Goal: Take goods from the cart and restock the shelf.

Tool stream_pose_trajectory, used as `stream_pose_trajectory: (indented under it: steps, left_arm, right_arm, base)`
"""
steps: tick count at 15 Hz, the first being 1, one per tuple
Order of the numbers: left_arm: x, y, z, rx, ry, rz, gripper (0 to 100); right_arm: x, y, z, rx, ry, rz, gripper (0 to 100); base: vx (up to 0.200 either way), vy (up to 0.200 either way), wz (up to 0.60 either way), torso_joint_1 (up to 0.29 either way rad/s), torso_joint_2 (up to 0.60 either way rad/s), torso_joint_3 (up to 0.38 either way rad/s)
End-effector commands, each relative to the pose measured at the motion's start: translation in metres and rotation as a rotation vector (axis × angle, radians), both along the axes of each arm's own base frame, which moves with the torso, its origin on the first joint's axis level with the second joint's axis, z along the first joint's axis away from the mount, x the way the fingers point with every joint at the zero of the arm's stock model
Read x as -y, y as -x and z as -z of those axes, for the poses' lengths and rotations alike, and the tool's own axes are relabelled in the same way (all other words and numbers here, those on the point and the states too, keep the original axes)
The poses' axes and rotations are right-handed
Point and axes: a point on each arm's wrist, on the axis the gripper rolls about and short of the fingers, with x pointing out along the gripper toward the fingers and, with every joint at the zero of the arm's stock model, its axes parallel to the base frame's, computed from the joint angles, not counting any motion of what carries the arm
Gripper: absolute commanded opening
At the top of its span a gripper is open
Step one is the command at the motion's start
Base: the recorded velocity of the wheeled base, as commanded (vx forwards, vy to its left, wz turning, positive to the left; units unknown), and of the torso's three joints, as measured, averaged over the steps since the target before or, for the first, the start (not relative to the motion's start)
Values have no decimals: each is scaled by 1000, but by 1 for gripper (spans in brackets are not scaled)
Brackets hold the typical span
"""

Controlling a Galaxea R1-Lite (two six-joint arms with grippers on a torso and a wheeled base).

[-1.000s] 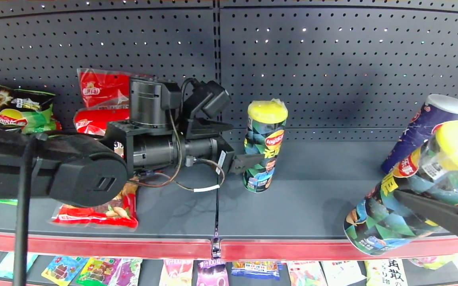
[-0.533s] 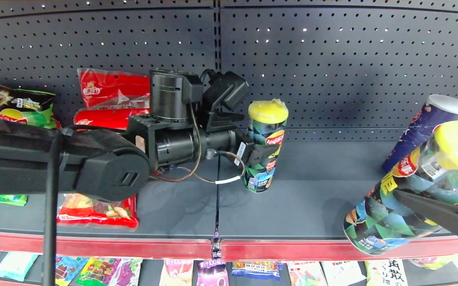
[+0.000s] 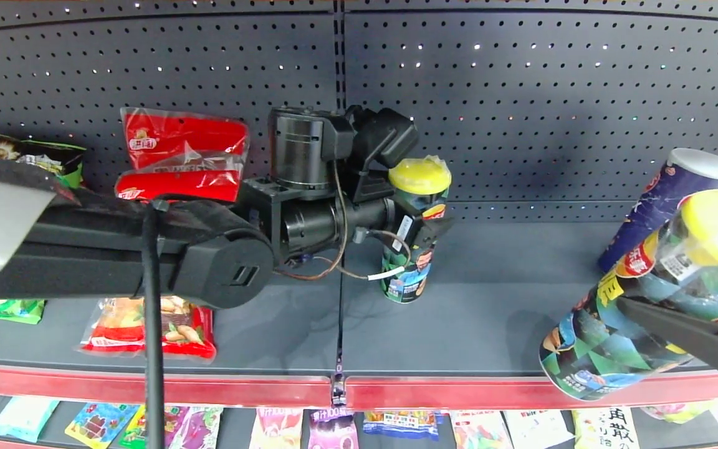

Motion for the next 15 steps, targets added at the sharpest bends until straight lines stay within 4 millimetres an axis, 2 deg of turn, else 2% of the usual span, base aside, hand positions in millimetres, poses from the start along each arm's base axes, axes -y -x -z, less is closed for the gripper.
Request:
stream_pose_trajectory:
  steps: [1,7,8,12,15]
  left_arm:
    - [9,-2,6,-3,-8,-12,100]
    - [18,-9,16,8,-4,-33,100]
    - [19,-10,18,5,-6,-29,0]
    - [17,-7,22,-23,-4,61,0]
    - [4,-3,15,-30,12,135,0]
  right_arm:
    - [0,0,0,-2,2,0,0]
    - [0,0,0,-2,2,0,0]
    - [0,-1,0,-2,2,5,0]
    - [1,-1,0,-5,-2,15,0]
    - [2,-2,0,-5,-3,23,0]
  base:
    - [0,0,0,0,0,0]
    - [0,0,0,0,0,0]
    - [0,0,0,0,0,0]
    - [0,0,0,0,0,0]
    - [0,0,0,0,0,0]
